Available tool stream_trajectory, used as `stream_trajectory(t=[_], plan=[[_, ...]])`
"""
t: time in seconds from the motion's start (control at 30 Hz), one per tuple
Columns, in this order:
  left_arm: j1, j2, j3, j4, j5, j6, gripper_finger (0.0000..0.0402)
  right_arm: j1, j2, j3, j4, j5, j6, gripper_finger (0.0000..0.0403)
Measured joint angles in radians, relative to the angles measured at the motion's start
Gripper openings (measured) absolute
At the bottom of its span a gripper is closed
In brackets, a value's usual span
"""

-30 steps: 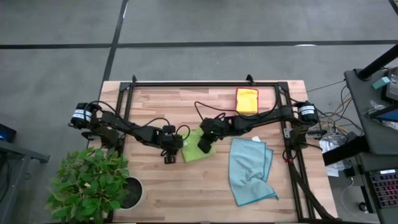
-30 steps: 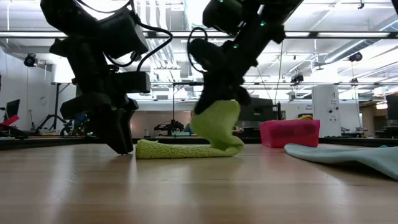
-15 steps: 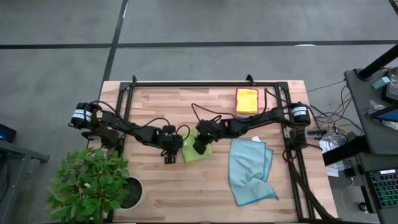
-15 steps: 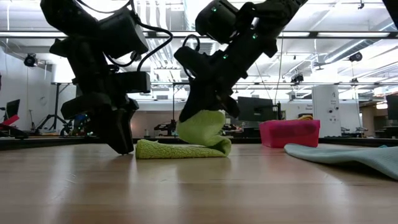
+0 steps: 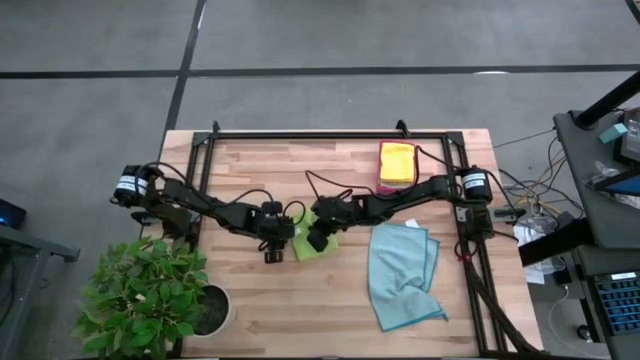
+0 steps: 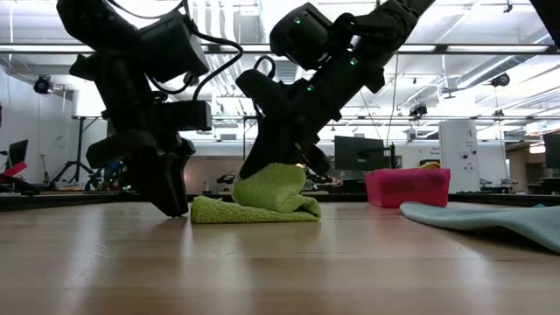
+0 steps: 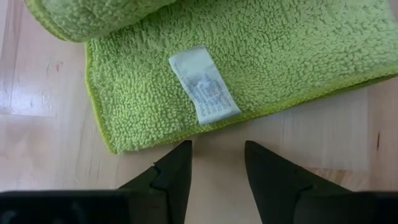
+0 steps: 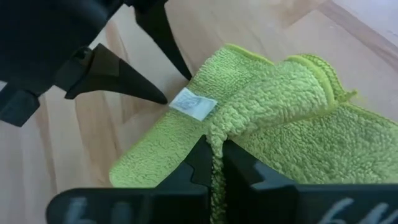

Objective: Fold microfiber towels
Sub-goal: Fold the green microfiber towel

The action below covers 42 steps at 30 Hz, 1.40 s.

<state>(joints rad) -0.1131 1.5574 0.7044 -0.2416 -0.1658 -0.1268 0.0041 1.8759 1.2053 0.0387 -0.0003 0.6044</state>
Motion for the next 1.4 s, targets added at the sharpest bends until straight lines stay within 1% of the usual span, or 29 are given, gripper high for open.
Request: stream_trajectory(t=[1.0,1.27,1.33,1.4], plan=[[0.000,0.000,-0.002,0.024,0.000,0.002,0.0134,0.000,0.000,0.000,0.007,0.003,0.007,0.0009],[0.000,0.000,-0.002,0.024,0.000,0.002,0.0134,0.004,0.022,0.002,0.068,0.000,0.010,0.0009],[0.000,0.000,-0.002,0.025,0.000,0.002,0.0134,0.004,0.030,0.002,0.074,0.000,0.006,0.0012],[0.000,0.000,-0.003,0.024,0.000,0.002,0.0134,0.004,0.034,0.002,0.077,0.000,0.008,0.0024]])
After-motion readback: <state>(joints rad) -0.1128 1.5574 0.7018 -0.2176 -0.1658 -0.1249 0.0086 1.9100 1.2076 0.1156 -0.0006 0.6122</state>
